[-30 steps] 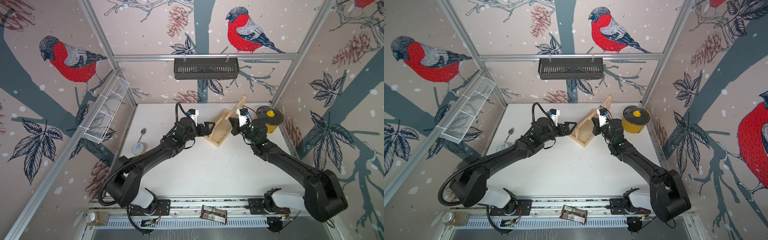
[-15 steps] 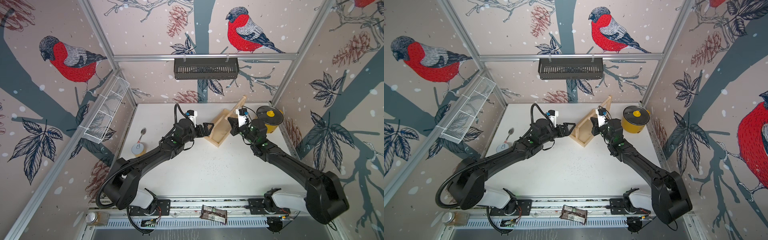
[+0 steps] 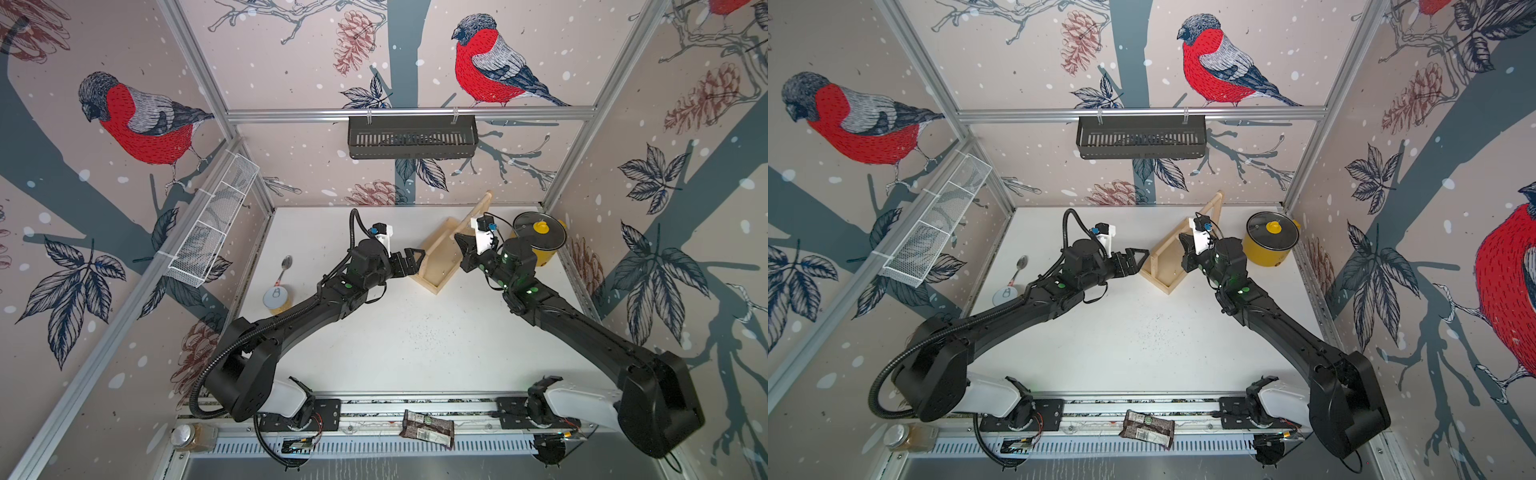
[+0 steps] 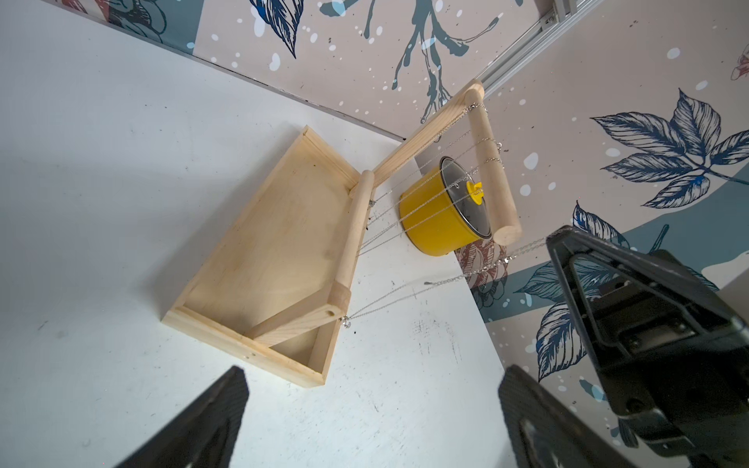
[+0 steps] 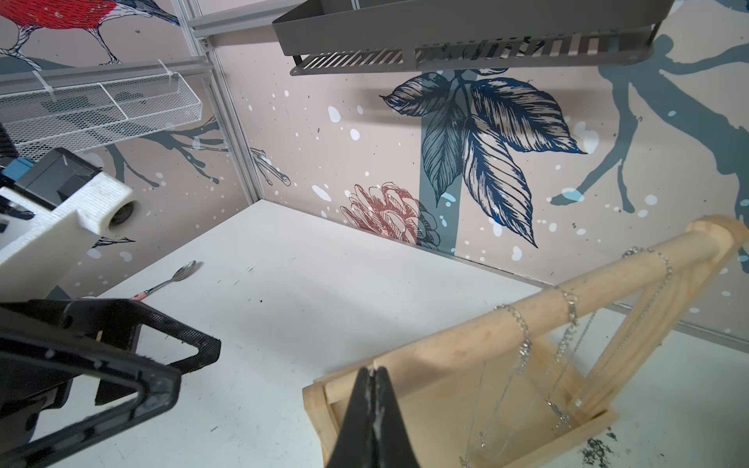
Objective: Take the necklace off the jewelry display stand
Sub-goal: Take off the necklace from the stand.
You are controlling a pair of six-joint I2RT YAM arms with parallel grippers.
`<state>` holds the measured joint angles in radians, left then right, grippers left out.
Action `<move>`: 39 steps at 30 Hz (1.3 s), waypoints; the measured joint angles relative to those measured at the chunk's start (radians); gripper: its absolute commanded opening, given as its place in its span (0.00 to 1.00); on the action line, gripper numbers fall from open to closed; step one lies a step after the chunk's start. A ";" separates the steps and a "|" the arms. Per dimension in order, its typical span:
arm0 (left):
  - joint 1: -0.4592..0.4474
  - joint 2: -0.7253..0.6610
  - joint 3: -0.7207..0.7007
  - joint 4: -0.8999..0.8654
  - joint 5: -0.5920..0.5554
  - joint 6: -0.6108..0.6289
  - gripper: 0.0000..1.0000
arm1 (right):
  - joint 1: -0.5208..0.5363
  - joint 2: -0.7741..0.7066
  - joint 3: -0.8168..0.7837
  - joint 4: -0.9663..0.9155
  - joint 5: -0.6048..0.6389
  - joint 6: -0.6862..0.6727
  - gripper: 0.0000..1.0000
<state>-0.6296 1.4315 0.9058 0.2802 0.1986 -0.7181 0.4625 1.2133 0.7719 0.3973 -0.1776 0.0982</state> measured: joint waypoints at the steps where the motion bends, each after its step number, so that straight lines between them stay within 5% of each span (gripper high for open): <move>1: 0.000 -0.002 -0.001 -0.002 0.004 0.014 0.97 | 0.003 -0.002 0.000 -0.002 0.000 0.000 0.04; 39: -0.008 0.045 -0.140 0.133 0.051 0.146 0.98 | 0.148 -0.073 0.156 -0.113 0.059 -0.072 0.04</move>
<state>-0.6376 1.4765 0.7658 0.4129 0.2493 -0.5720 0.6106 1.1400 0.9279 0.2848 -0.1188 0.0265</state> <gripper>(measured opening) 0.977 0.051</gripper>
